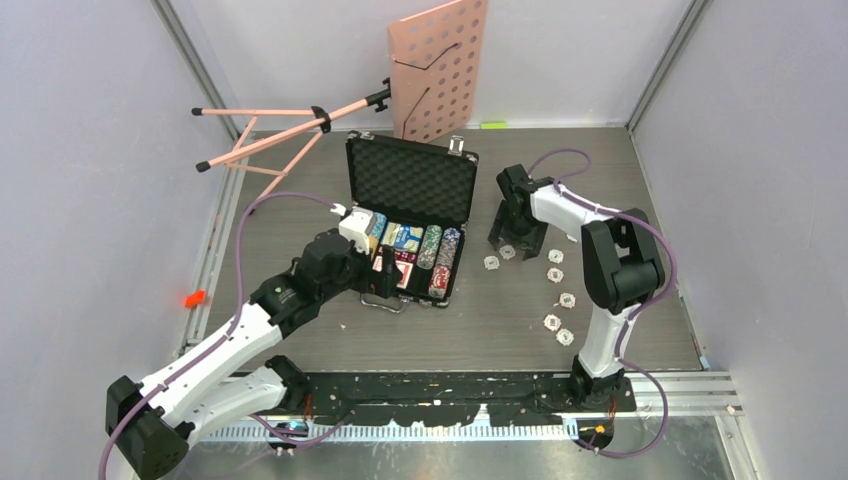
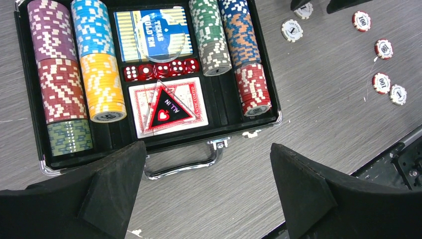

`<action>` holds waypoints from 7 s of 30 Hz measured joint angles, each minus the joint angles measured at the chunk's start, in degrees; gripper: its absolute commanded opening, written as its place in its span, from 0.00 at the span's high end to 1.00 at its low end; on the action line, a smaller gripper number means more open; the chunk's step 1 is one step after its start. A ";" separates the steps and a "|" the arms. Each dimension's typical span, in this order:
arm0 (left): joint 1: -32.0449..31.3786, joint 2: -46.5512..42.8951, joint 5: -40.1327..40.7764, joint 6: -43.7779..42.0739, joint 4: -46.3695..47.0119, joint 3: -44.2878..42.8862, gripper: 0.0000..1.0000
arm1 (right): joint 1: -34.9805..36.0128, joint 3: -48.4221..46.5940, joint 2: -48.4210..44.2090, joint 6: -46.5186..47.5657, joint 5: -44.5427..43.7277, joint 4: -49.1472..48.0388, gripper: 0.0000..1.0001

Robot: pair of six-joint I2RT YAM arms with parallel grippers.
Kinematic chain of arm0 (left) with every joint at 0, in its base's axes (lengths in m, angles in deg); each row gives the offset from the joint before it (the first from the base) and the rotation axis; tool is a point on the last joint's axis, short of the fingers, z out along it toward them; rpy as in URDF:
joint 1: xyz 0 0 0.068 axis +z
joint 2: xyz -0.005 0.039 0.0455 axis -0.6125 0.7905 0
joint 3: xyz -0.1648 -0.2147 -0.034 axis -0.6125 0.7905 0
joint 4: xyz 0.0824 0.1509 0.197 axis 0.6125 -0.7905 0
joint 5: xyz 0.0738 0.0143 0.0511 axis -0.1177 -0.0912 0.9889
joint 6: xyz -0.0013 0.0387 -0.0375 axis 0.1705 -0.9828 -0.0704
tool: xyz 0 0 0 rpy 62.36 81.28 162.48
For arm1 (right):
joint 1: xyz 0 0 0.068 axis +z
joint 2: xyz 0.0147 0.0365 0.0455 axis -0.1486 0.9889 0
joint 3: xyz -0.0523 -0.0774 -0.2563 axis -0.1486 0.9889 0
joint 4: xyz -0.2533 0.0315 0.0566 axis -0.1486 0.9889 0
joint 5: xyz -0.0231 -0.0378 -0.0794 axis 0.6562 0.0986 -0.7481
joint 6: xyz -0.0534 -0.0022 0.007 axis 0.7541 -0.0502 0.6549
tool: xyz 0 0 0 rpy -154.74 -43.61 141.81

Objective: Pack up texas hold em set

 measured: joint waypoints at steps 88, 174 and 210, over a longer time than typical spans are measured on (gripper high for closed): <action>0.00 0.22 -1.33 3.34 -1.03 0.76 0.00 | -8.02 9.35 -7.32 5.29 3.74 -3.67 0.34; 0.00 0.00 -2.10 3.45 -0.92 0.79 0.02 | 8.17 5.84 -2.08 -0.09 0.50 -5.25 0.57; -13.05 28.15 -5.22 28.63 42.10 0.87 0.43 | 8.52 20.85 -36.22 -26.60 19.52 -9.94 0.71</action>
